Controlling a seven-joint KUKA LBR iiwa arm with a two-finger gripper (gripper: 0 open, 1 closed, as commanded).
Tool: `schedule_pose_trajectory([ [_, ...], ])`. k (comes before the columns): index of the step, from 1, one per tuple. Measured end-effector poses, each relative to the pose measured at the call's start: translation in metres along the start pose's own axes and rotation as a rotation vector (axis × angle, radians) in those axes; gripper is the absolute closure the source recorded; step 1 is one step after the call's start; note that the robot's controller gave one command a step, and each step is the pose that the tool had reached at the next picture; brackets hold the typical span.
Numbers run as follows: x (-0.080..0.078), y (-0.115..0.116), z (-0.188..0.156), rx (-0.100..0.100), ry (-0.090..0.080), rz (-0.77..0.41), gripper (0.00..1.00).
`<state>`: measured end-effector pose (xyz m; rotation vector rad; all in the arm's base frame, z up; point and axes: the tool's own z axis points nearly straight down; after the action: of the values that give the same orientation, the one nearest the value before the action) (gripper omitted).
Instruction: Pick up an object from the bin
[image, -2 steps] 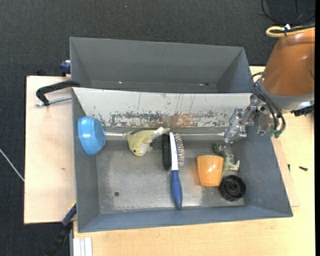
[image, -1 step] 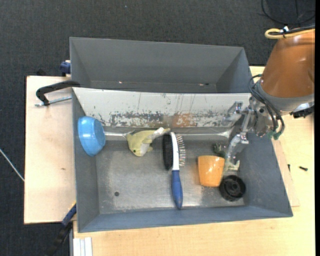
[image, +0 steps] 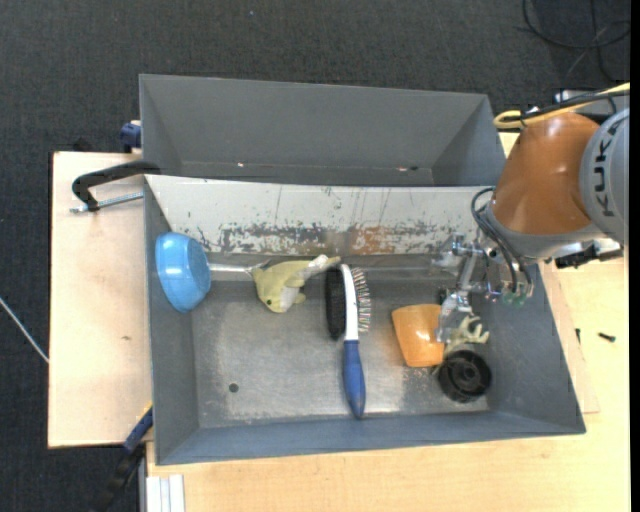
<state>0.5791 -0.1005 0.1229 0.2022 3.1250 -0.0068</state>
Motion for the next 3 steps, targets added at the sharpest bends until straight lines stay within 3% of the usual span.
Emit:
schedule_pose_trajectory([
  [2, 0.001, 0.003, 0.013, -0.004, 0.005, 0.08, 0.0],
  [3, 0.008, 0.056, 0.05, -0.001, 0.006, 0.375, 0.0],
])
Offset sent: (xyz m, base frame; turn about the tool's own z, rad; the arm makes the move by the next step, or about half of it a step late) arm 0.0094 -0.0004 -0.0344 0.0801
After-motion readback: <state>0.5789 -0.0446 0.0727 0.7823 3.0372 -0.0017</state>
